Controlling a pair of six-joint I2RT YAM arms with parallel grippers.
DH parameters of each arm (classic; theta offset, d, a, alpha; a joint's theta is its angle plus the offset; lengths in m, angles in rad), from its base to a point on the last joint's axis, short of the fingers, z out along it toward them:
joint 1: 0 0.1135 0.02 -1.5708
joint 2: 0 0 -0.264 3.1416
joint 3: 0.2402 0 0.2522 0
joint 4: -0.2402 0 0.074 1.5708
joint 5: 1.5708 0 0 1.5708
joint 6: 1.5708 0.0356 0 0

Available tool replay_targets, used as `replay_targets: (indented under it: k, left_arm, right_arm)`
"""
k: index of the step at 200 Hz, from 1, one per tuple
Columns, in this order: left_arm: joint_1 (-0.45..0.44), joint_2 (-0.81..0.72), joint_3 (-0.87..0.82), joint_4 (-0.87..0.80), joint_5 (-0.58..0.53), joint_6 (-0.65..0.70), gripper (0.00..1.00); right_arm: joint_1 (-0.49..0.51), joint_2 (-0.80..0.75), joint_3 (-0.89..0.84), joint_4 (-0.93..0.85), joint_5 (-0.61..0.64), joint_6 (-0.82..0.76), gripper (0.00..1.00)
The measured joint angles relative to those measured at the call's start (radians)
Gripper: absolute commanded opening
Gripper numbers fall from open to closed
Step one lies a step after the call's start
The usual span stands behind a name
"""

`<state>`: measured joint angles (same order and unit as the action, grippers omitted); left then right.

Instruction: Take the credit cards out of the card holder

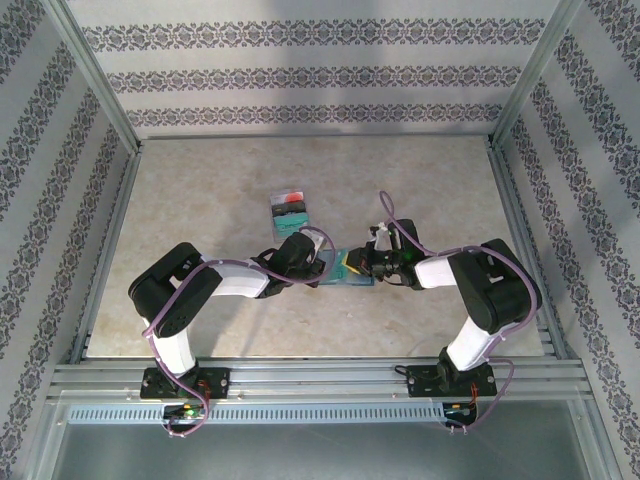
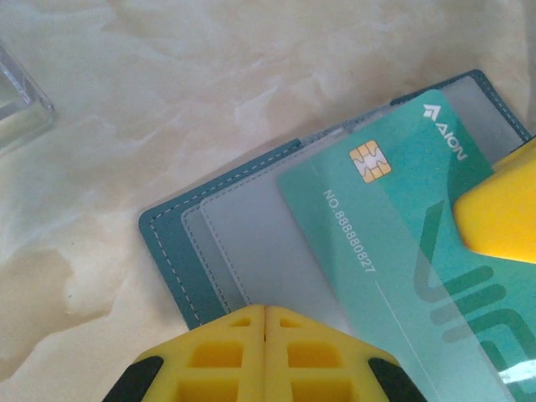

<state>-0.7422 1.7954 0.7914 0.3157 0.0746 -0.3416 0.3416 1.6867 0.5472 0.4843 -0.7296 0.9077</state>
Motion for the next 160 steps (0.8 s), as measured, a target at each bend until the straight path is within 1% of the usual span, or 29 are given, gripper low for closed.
replay_targets:
  k: [43,63,81,90,116,160]
  left_arm:
    - [0.0,-0.013,0.0,-0.011,0.0,0.001,0.06]
    - [-0.001,-0.033,0.0,-0.026,0.0,0.005,0.09]
    - [-0.002,-0.05,0.001,-0.028,0.002,0.016,0.16]
    - [-0.003,-0.054,0.006,-0.028,0.003,0.024,0.18]
    - [-0.005,-0.049,0.046,-0.036,0.012,0.043,0.18]
    - [-0.01,0.019,0.114,-0.034,0.054,0.062,0.17]
  right_arm:
    - [0.0,-0.036,0.014,-0.117,0.039,-0.074,0.04]
    - [0.0,-0.053,0.027,-0.167,0.054,-0.105,0.04]
    - [0.001,-0.058,0.036,-0.199,0.064,-0.124,0.03]
    - [0.001,-0.058,0.042,-0.214,0.069,-0.131,0.03]
    - [0.008,-0.062,0.062,-0.26,0.084,-0.153,0.03]
    - [0.017,-0.071,0.085,-0.311,0.101,-0.175,0.03]
